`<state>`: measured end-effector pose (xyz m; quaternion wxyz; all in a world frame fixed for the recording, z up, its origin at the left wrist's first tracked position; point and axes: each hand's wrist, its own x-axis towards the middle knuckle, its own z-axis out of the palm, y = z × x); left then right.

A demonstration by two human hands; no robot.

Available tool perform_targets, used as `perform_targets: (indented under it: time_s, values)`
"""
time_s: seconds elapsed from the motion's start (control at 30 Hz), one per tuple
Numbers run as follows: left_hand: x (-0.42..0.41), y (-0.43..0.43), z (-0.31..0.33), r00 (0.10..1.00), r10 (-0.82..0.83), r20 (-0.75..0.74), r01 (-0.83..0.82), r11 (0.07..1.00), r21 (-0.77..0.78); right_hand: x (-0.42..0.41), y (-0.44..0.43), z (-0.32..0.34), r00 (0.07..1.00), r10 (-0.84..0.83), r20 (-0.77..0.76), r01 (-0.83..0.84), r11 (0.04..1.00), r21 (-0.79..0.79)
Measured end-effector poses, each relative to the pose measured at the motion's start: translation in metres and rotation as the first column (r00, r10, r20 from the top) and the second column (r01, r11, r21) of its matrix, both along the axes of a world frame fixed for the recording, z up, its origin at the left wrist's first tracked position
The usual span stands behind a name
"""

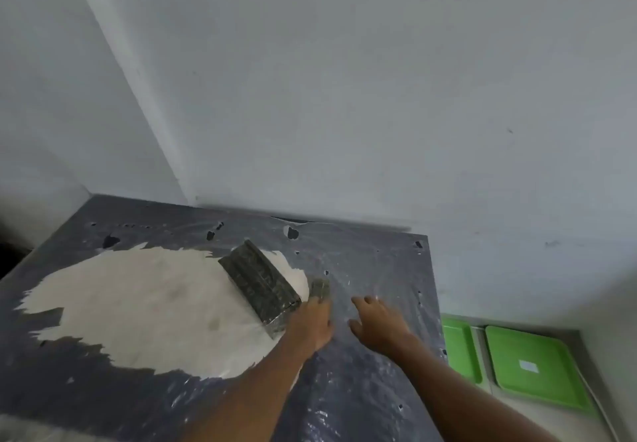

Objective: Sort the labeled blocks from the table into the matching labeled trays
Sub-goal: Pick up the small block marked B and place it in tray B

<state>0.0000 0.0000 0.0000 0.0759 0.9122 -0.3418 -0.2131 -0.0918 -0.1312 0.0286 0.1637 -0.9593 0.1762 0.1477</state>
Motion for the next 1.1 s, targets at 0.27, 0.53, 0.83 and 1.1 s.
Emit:
perform_targets:
  time_s: [0.27, 0.53, 0.83, 1.1]
  values:
    - [0.028, -0.009, -0.063, 0.999, 0.038, -0.038, -0.037, 0.999, 0.004, 0.044, -0.001, -0.047, 0.991, -0.072, -0.116, 0.081, 0.994, 0.069]
    - [0.031, -0.026, -0.078, 0.999, 0.054, -0.003, -0.054, 0.992, -0.113, 0.052, -0.001, -0.072, 0.984, -0.106, -0.142, 0.121, 0.988, 0.099]
    - [0.053, -0.042, -0.025, 0.904, 0.155, -0.399, -0.32, 0.863, -0.391, 0.042, -0.026, -0.041, 0.994, -0.092, 0.068, 0.088, 0.994, 0.058]
    - [0.073, -0.039, 0.034, 0.817, 0.096, -0.568, -0.383, 0.827, -0.411, 0.019, -0.05, 0.002, 0.966, 0.035, 0.258, -0.022, 0.998, -0.052]
